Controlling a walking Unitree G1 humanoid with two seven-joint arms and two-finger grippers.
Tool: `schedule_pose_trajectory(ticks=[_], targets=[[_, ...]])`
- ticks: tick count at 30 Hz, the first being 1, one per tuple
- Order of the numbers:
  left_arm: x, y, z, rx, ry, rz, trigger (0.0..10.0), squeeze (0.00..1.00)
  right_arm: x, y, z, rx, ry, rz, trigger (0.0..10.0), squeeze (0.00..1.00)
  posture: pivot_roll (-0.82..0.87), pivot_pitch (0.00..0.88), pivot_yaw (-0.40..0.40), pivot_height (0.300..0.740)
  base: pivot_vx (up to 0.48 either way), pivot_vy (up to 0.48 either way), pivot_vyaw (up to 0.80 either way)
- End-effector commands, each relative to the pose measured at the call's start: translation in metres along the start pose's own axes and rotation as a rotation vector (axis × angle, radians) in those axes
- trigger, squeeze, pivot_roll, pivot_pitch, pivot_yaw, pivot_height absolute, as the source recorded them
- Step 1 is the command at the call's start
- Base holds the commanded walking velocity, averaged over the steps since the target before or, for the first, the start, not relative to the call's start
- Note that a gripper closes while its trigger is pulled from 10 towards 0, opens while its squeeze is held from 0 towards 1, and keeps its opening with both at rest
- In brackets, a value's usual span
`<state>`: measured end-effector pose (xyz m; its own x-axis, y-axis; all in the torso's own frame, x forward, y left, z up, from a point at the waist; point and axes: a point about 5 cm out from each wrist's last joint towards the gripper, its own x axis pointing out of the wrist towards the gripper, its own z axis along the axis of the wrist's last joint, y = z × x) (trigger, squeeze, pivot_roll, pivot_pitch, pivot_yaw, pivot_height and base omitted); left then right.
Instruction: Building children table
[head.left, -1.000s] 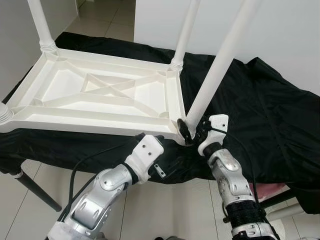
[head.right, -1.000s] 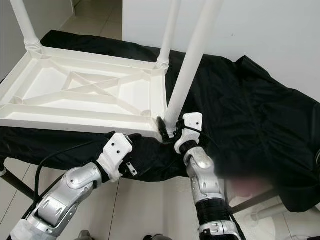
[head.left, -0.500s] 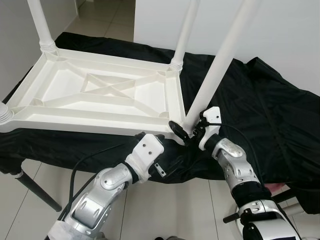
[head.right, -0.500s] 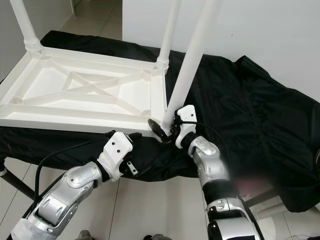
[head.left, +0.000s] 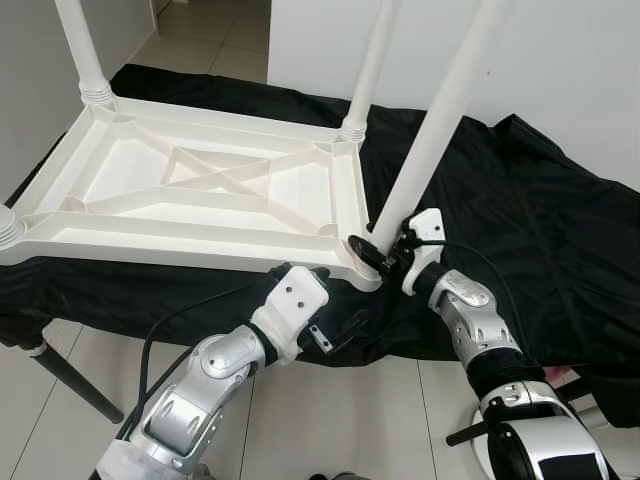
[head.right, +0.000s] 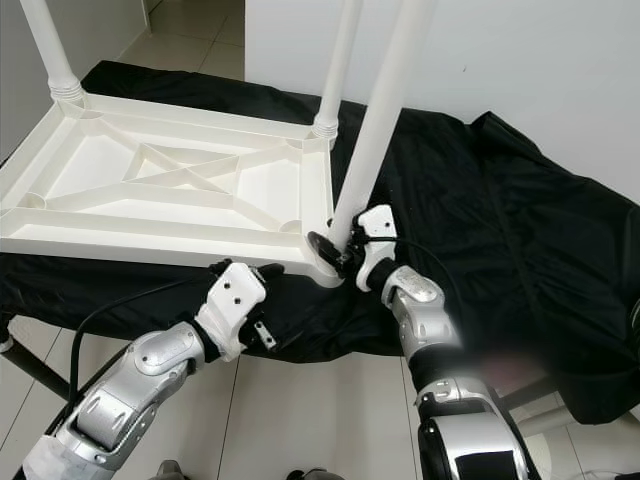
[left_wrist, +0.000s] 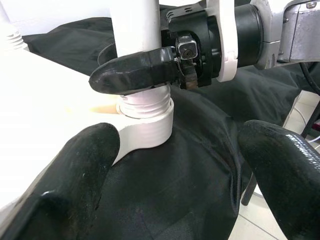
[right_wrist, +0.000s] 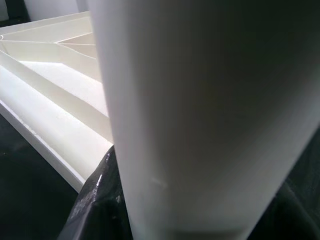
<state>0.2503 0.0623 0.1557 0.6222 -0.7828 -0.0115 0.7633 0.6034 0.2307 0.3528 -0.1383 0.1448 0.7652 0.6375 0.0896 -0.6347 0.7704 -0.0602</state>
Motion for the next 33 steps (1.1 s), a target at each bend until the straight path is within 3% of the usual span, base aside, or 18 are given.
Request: schedule_pose_trajectory(ticks=[1,6,10,17,21,23,25,29,33], targets=[[0.001,-0.006,-0.001,-0.009,0.006,-0.075,10.0,0.00,-0.004,0.004,-0.009,0.047,0.015,-0.019,10.0,0.00,0.08,0.090,-0.134,0.740,0.000,0.000,0.00],[0.001,-0.006,-0.002,-0.010,0.005,-0.076,10.0,0.00,-0.003,0.004,-0.010,0.058,0.013,-0.081,10.0,0.00,0.08,0.090,-0.134,0.740,0.000,0.000,0.00],[0.002,-0.007,-0.002,-0.013,0.004,-0.080,10.0,0.00,-0.001,0.002,-0.010,0.077,0.011,-0.285,10.0,0.00,0.08,0.092,-0.135,0.740,0.000,0.000,0.00],[0.002,-0.008,-0.002,-0.015,0.003,-0.082,10.0,0.00,0.000,0.004,-0.009,0.107,0.009,-0.418,10.0,0.00,0.08,0.091,-0.137,0.740,0.000,0.000,0.00],[0.002,-0.008,-0.002,-0.016,0.004,-0.080,10.0,0.00,-0.002,0.015,-0.010,0.119,0.014,-0.582,10.0,0.00,0.07,0.095,-0.140,0.740,0.000,0.000,0.00],[0.002,-0.008,-0.002,-0.016,0.004,-0.080,10.0,0.00,-0.002,0.015,-0.010,0.119,0.014,-0.582,10.0,0.00,0.07,0.095,-0.140,0.740,0.000,0.000,0.00],[0.003,-0.010,-0.002,-0.020,0.002,-0.080,10.0,0.00,-0.001,0.032,-0.012,0.143,0.009,-0.710,10.0,0.00,0.07,0.096,-0.142,0.740,0.000,0.000,0.00],[0.003,-0.010,-0.002,-0.023,0.001,-0.081,10.0,0.00,0.003,0.045,-0.009,0.156,-0.008,-0.715,10.0,0.00,0.07,0.097,-0.142,0.740,0.000,0.000,0.00],[0.004,-0.011,-0.002,-0.024,0.001,-0.084,10.0,0.00,0.005,0.044,-0.002,0.151,-0.040,-0.674,10.0,0.00,0.07,0.096,-0.147,0.740,0.000,0.000,0.00]])
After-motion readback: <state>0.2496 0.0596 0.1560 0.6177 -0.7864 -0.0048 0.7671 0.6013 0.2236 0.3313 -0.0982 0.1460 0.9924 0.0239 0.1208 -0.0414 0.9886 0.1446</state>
